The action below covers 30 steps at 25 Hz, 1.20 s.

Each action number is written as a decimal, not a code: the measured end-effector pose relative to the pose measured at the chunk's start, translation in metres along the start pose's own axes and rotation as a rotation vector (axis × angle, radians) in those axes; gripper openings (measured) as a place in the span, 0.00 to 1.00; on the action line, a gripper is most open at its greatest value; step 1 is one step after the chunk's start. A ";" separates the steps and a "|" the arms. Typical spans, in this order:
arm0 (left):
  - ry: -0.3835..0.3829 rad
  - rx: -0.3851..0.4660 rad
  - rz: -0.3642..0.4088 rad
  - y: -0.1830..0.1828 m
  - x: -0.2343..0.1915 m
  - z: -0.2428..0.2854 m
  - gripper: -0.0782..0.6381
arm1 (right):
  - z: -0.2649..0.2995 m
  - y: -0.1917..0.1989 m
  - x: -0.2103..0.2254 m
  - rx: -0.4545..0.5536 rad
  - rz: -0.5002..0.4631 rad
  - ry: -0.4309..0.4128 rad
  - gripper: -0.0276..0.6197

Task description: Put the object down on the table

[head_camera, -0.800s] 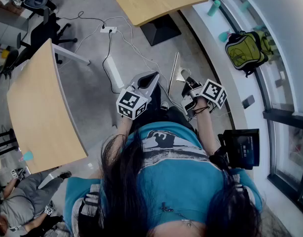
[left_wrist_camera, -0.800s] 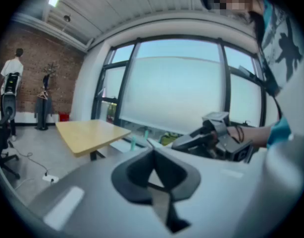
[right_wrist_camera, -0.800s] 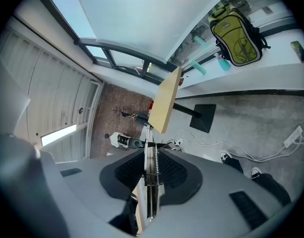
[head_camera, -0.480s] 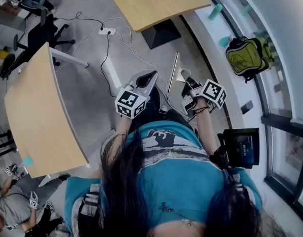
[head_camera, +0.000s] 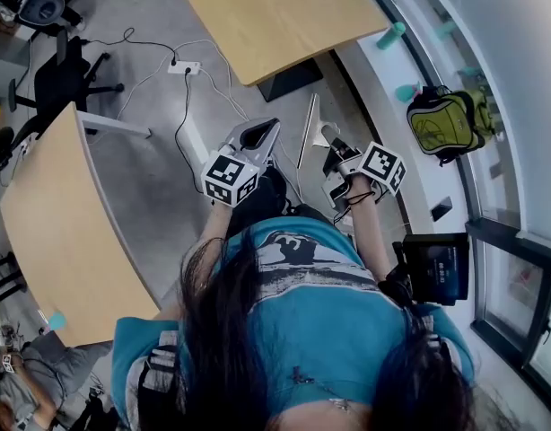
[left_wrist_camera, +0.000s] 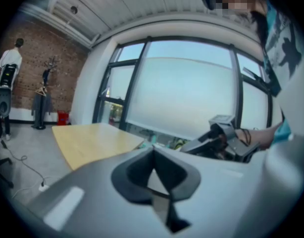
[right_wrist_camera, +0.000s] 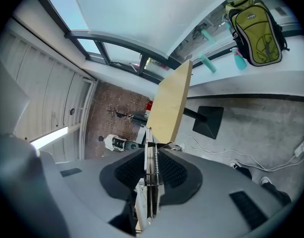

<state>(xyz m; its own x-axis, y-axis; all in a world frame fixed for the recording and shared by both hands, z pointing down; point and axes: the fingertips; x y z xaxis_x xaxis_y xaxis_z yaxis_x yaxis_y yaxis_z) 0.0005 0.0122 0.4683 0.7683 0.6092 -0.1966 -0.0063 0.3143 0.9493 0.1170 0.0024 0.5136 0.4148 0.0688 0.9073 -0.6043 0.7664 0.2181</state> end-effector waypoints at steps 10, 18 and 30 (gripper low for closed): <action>0.054 -0.004 -0.020 -0.024 -0.090 0.040 0.11 | 0.079 -0.042 -0.019 0.048 0.027 0.033 0.18; 0.066 -0.019 -0.040 -0.030 -0.142 0.057 0.11 | 0.131 -0.059 -0.033 0.038 0.033 0.044 0.18; 0.078 -0.027 -0.040 -0.040 -0.164 0.084 0.11 | 0.162 -0.090 -0.037 0.035 0.038 0.043 0.18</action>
<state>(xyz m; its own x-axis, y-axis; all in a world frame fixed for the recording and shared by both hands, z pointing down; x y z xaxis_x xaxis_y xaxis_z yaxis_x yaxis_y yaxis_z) -0.0714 -0.1613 0.4834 0.7160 0.6504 -0.2535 0.0051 0.3583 0.9336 0.0457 -0.1725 0.5185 0.4193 0.1254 0.8991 -0.6432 0.7400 0.1968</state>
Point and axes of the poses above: the fingertips, and each gripper's own axes: z forward along the fingers, x to its right, y out of its underside, and after that the axes turned 1 degree about -y, right-handed
